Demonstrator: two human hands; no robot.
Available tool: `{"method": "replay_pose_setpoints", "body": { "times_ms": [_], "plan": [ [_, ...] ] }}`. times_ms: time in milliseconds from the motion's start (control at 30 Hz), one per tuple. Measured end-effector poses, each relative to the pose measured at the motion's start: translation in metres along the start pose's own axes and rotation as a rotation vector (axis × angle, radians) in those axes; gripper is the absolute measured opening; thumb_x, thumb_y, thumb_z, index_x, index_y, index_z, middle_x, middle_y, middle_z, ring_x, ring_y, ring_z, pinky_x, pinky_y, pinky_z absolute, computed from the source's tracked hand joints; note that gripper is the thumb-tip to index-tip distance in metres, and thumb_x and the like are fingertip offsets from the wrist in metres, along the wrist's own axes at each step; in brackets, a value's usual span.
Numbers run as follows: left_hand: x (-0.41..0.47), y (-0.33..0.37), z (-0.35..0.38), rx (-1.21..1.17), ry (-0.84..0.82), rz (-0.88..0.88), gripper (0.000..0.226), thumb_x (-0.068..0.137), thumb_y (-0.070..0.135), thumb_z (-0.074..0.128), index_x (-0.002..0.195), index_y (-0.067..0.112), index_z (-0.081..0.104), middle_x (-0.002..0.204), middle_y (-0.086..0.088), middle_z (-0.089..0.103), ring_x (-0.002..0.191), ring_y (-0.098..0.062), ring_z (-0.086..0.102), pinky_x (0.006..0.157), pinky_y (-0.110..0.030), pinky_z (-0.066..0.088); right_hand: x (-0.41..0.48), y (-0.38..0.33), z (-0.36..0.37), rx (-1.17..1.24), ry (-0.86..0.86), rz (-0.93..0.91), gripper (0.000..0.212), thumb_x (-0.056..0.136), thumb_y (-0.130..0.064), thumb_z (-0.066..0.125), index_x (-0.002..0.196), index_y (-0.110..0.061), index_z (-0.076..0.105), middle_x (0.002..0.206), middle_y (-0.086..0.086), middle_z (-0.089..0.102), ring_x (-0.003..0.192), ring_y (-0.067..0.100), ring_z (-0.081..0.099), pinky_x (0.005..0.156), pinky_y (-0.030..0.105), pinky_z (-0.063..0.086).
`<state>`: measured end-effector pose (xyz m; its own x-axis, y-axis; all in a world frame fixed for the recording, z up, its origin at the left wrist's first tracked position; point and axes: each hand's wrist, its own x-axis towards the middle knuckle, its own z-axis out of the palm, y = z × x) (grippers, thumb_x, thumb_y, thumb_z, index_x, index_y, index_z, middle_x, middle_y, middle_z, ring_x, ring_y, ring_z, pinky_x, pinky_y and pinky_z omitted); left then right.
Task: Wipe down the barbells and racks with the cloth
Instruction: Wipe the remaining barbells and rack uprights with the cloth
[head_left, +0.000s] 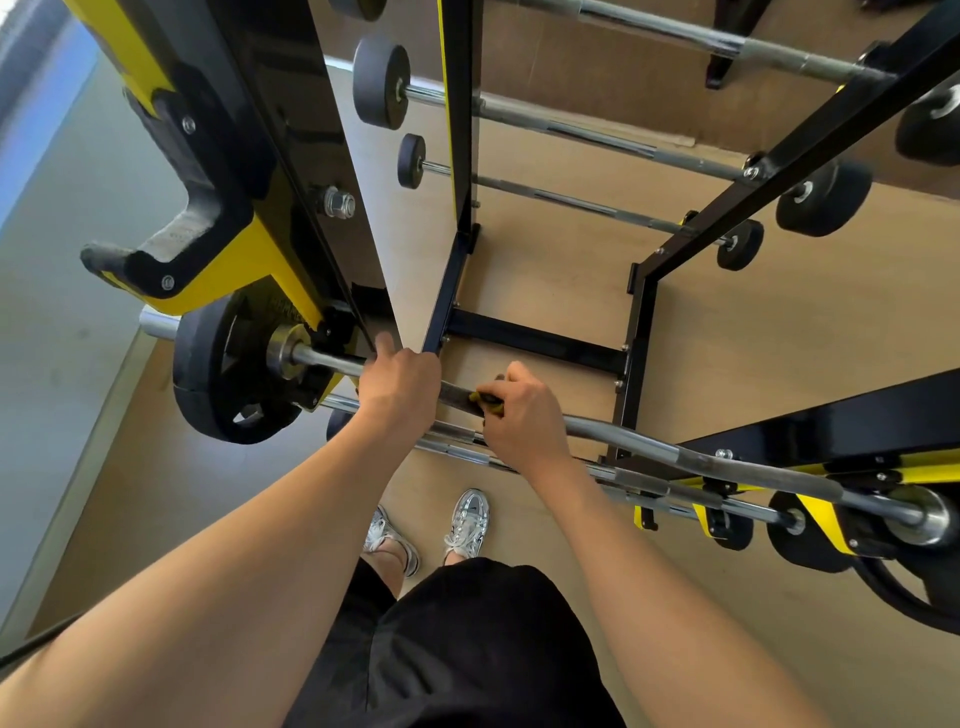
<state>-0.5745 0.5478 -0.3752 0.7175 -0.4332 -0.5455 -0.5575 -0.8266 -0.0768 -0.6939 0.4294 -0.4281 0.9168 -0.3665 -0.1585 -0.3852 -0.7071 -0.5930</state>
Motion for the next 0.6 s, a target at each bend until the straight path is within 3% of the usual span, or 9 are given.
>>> {"method": "replay_pose_setpoints", "body": {
  "times_ms": [100,167,267,333,433,600],
  "plan": [
    [0.003,-0.002,-0.001,0.01,-0.016,0.013,0.038,0.093,0.011,0.076,0.129,0.014,0.064,0.115,-0.013,0.067,0.128,-0.034,0.036,0.101,-0.045,0.05,-0.012,0.019,-0.021,-0.081,-0.083,-0.101,0.021,0.094,-0.023,0.075,0.114,-0.017,0.079,0.092,-0.006,0.054,0.068,0.009,0.051,0.059,0.013,0.038],
    [0.003,-0.004,0.0,-0.006,-0.019,0.01,0.039,0.093,0.012,0.077,0.129,0.015,0.065,0.113,-0.011,0.067,0.126,-0.032,0.037,0.099,-0.044,0.05,-0.015,0.032,-0.039,-0.154,-0.089,-0.093,0.018,0.094,-0.027,0.076,0.109,-0.019,0.08,0.09,-0.008,0.052,0.063,0.01,0.051,0.054,0.017,0.042],
    [0.002,-0.003,0.0,-0.018,-0.006,-0.003,0.038,0.093,0.015,0.078,0.129,0.016,0.066,0.112,-0.01,0.067,0.125,-0.032,0.037,0.099,-0.044,0.052,-0.006,0.022,-0.032,-0.208,-0.051,-0.064,0.017,0.098,-0.031,0.069,0.098,-0.017,0.079,0.083,-0.006,0.05,0.059,0.01,0.046,0.051,0.02,0.035],
    [0.001,-0.001,0.001,-0.013,0.006,-0.003,0.036,0.093,0.015,0.077,0.128,0.015,0.066,0.111,-0.011,0.067,0.126,-0.032,0.037,0.099,-0.043,0.052,-0.004,0.007,-0.016,-0.138,0.002,0.007,0.019,0.099,-0.027,0.068,0.094,-0.012,0.078,0.083,-0.004,0.051,0.061,0.009,0.046,0.053,0.02,0.037],
    [0.001,-0.003,0.002,-0.02,0.01,-0.013,0.036,0.093,0.015,0.077,0.127,0.017,0.067,0.111,-0.011,0.067,0.125,-0.031,0.037,0.098,-0.042,0.052,-0.016,-0.001,-0.003,-0.08,0.05,0.035,0.011,0.097,-0.018,0.072,0.096,-0.009,0.077,0.085,-0.003,0.055,0.066,0.01,0.053,0.059,0.027,0.054],
    [0.0,-0.002,0.0,-0.02,0.019,-0.017,0.035,0.093,0.016,0.078,0.126,0.019,0.067,0.111,-0.01,0.067,0.125,-0.031,0.038,0.099,-0.042,0.051,-0.021,0.017,-0.026,-0.109,-0.046,-0.08,0.013,0.091,-0.018,0.076,0.103,-0.015,0.081,0.089,-0.005,0.062,0.068,0.011,0.055,0.058,0.024,0.05]
  ]
}}
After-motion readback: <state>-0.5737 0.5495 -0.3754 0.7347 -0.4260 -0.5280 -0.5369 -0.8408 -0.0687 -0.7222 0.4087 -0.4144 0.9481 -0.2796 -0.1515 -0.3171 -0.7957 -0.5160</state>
